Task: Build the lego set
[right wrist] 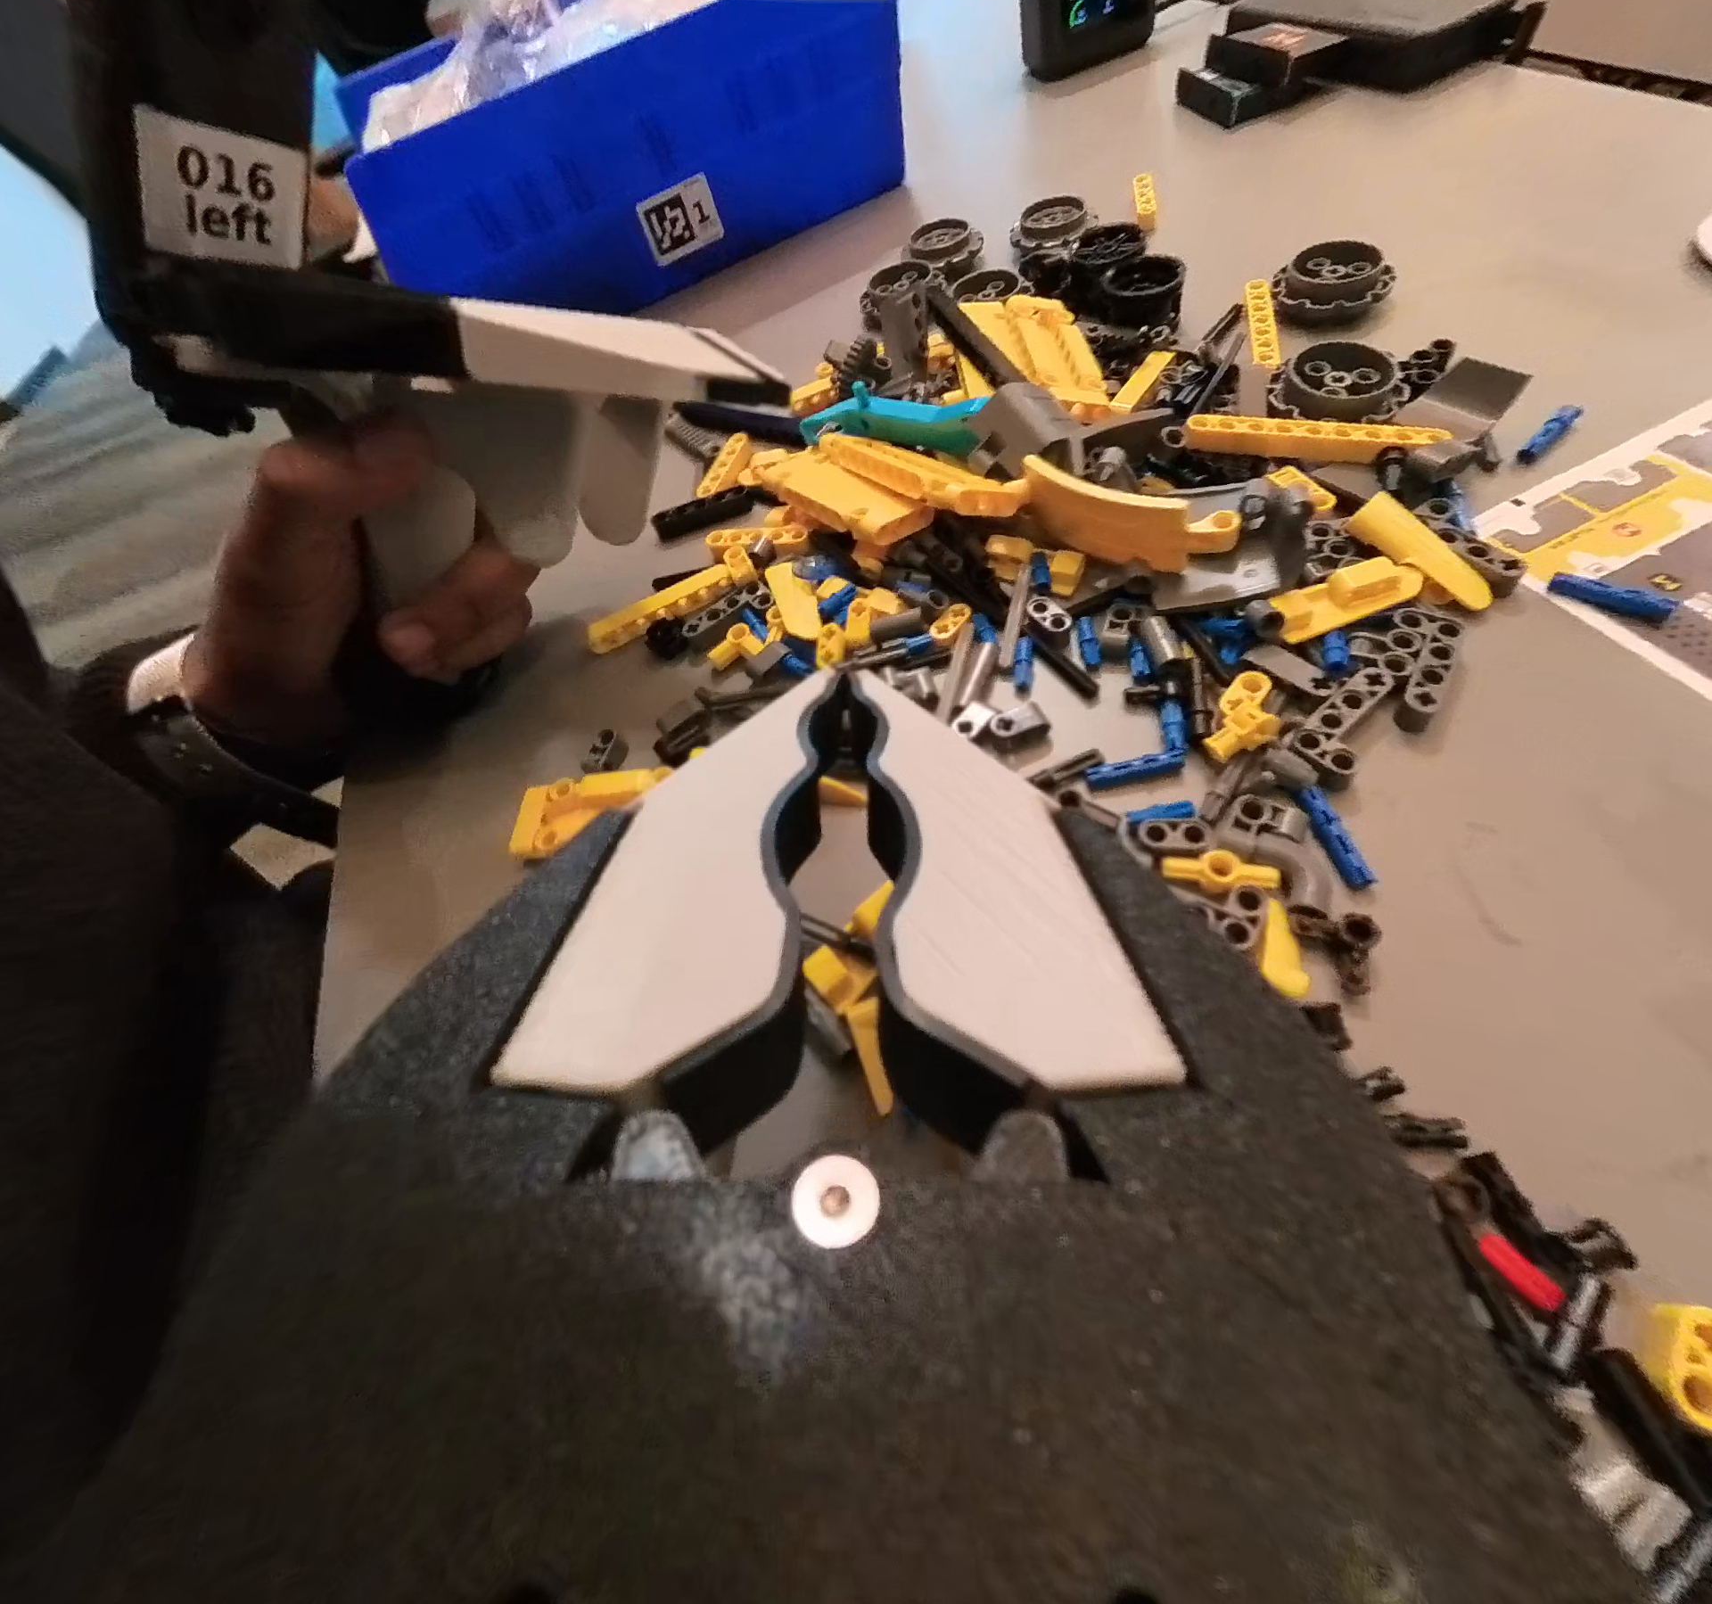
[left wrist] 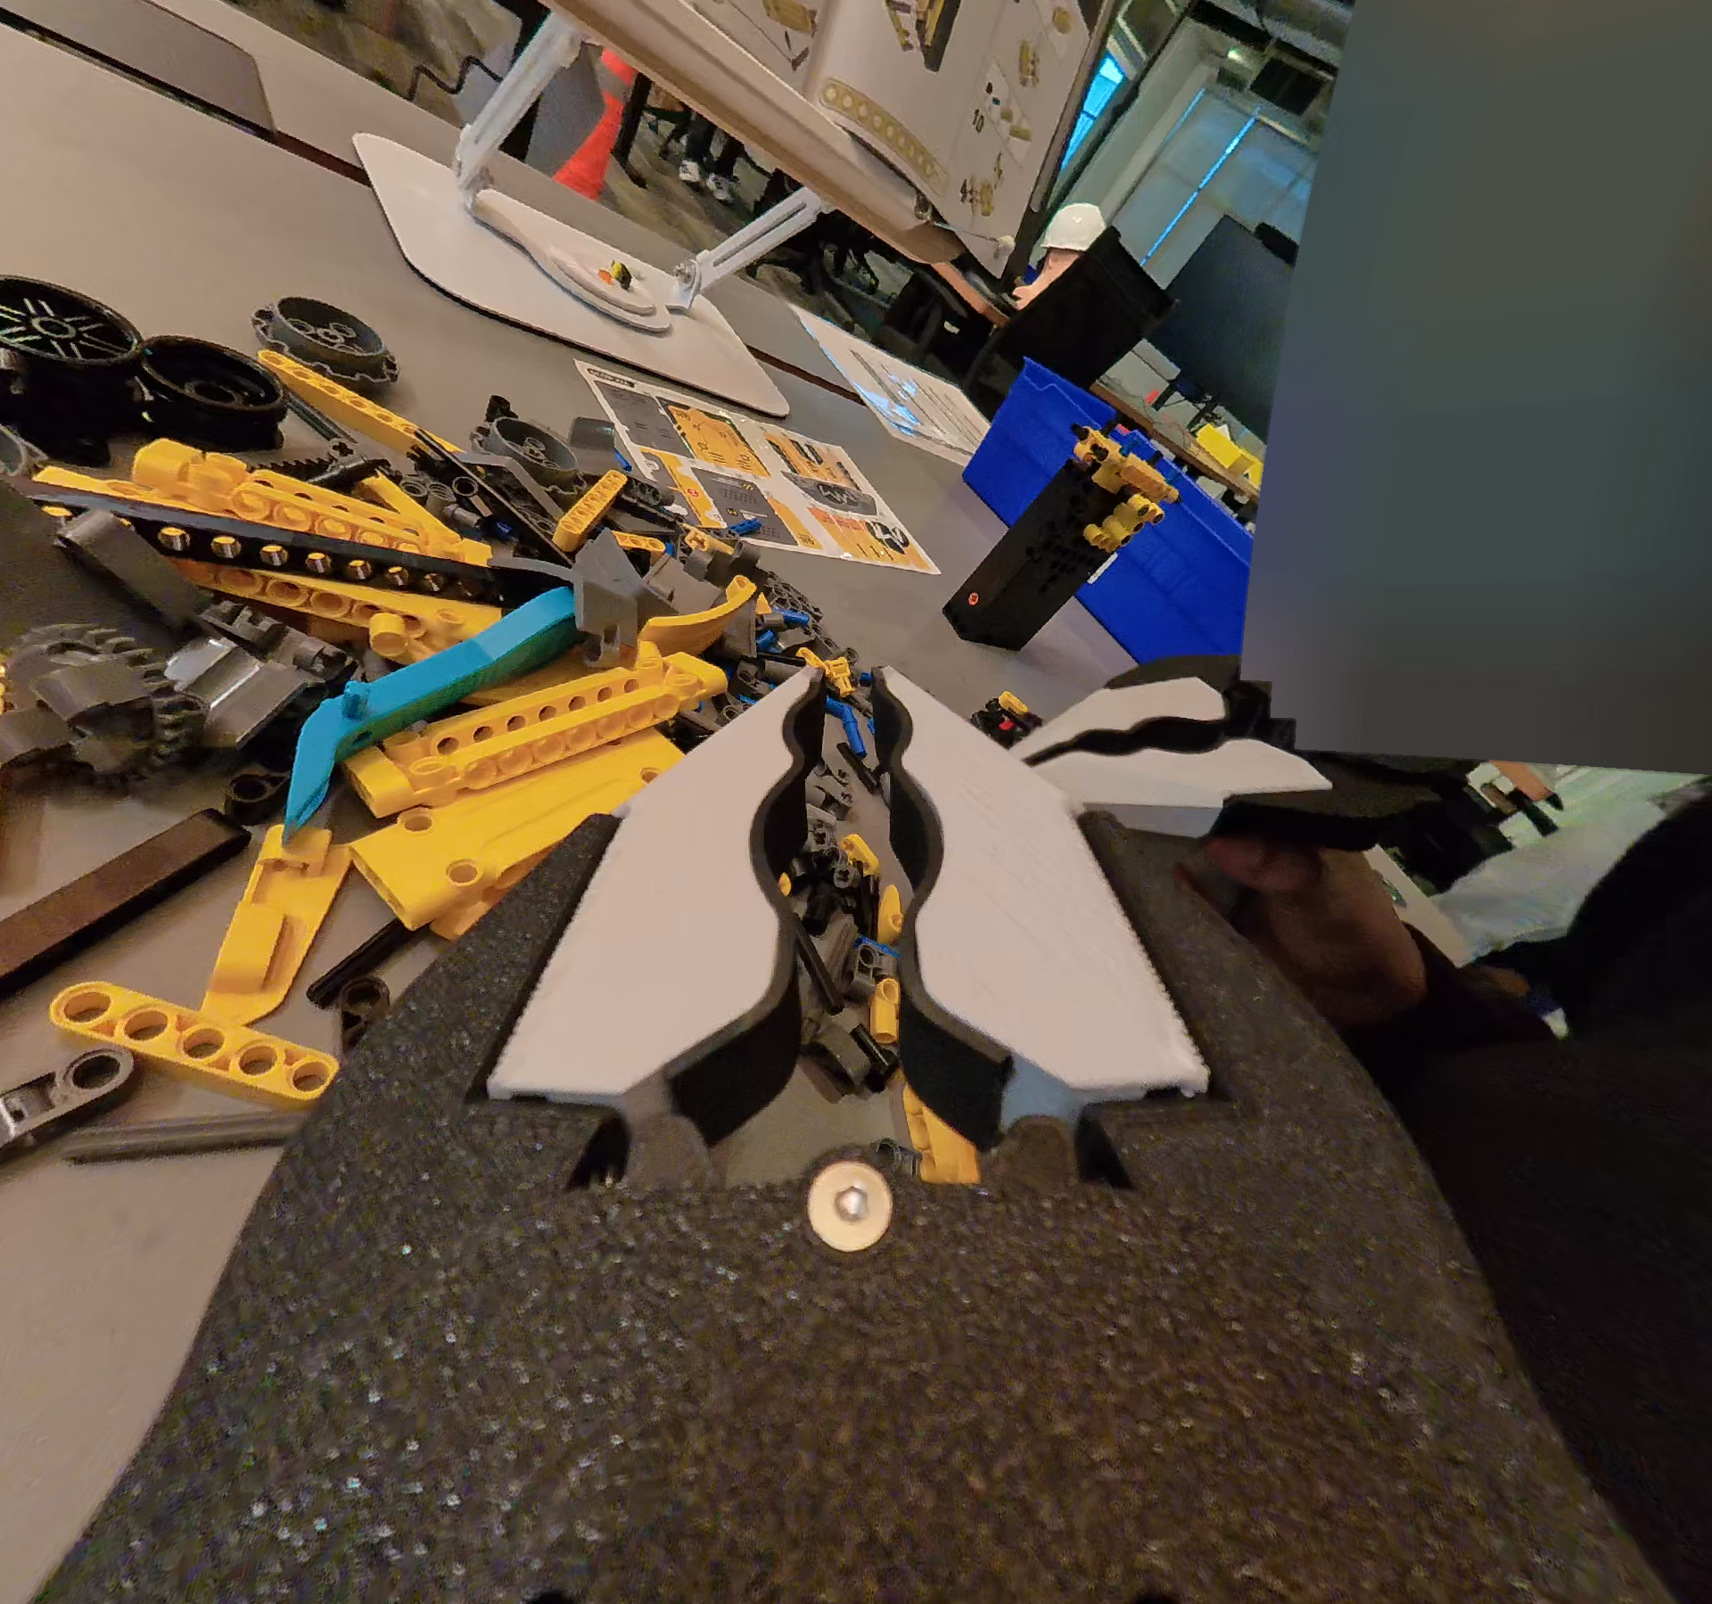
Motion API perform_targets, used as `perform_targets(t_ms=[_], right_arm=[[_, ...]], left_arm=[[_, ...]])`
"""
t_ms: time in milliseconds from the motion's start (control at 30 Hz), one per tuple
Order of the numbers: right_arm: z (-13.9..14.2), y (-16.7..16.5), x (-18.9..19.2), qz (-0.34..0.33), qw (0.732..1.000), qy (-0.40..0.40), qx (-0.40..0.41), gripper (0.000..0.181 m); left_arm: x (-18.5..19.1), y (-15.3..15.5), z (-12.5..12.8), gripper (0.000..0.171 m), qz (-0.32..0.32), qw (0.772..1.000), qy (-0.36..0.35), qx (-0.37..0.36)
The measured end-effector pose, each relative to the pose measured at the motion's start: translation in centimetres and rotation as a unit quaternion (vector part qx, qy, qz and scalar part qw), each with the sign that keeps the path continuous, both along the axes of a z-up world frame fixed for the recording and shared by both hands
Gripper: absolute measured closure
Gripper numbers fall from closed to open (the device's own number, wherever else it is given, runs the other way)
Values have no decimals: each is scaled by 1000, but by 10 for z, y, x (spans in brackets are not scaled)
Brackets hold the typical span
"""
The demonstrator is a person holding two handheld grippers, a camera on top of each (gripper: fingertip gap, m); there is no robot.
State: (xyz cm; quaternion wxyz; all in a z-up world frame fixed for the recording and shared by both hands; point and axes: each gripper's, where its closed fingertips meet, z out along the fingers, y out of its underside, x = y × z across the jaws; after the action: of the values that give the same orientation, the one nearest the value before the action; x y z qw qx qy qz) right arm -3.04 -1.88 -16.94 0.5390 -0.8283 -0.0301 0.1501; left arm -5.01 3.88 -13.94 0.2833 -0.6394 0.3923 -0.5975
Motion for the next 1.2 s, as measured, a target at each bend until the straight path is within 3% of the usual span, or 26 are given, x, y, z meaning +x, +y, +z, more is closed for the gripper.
perform_targets(t_ms=[300,467,600,767,1200], right_arm=[[38,-29,21,-65,994,-14,86,181],[31,-65,25,-102,988,-65,98,181],[40,-99,38,-151,972,-115,134,181],[68,-142,73,-230,943,-106,215,181],[92,-157,75,-240,922,-73,294,181]], left_arm=[[-5,-1,4,162,13,1000,-10,19],[-6,5,3,162,15,1000,-13,-11],[-4,6,0,162,17,1000,-4,-12],[-6,8,2,162,33,999,-6,2],[-7,10,5,162,40,999,-18,0]])
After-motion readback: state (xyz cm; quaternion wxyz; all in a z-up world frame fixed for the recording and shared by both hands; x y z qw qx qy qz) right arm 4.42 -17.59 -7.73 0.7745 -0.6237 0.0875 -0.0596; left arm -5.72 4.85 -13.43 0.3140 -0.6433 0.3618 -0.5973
